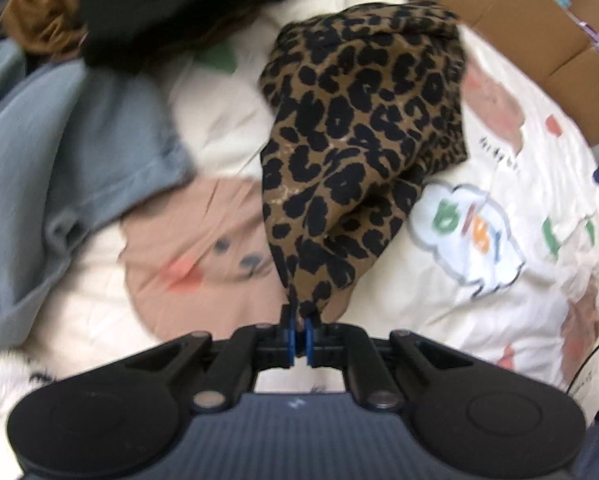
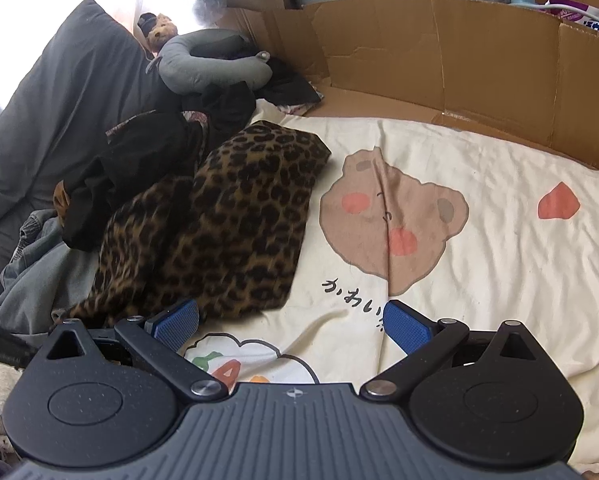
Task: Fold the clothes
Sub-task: 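Grasp the leopard-print garment with the left tool and pull it onto the sheet, then open the left tool and release the leopard garment on the sheet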
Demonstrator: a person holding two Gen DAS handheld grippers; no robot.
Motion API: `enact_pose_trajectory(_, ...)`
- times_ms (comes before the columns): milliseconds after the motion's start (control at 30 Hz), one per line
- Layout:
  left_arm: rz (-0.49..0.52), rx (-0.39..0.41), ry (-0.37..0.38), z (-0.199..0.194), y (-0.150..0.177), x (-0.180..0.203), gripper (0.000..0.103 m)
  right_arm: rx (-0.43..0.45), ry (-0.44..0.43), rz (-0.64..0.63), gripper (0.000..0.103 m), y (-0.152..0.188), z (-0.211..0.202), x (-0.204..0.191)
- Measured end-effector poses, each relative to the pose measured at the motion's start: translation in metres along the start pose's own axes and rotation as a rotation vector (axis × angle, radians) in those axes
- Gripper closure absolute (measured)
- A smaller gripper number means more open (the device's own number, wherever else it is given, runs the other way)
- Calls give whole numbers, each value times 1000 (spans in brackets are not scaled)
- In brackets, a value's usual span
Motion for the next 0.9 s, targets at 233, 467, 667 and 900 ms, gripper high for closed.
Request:
enact_pose_trajectory(233, -49, -58, -74, 7, 23, -26, 98, -13, 1, -13, 2, 2, 5, -2)
enact_pose_trajectory(467, -66, -64, -140, 2, 28, -46, 98, -20, -3, -28, 2, 2, 8, -5)
enact_pose_trajectory(667, -85, -45, -110, -18, 21, -50, 89, -21, -5, -60, 2, -2, 14, -8)
enact_pose_trajectory(900, -50, 38, -56, -32, -8, -24, 69, -5, -18, -117, 2, -17, 22, -16)
Point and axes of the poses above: each gripper's, at about its wrist camera, not at the fingertips, and z roughly the way its jaws point, x to its right, y to its underside, the point moved 3 cm from there along z, roughly the way its jaws point, and after that the axes turned 13 degrees about y, right-handed, at the moved point
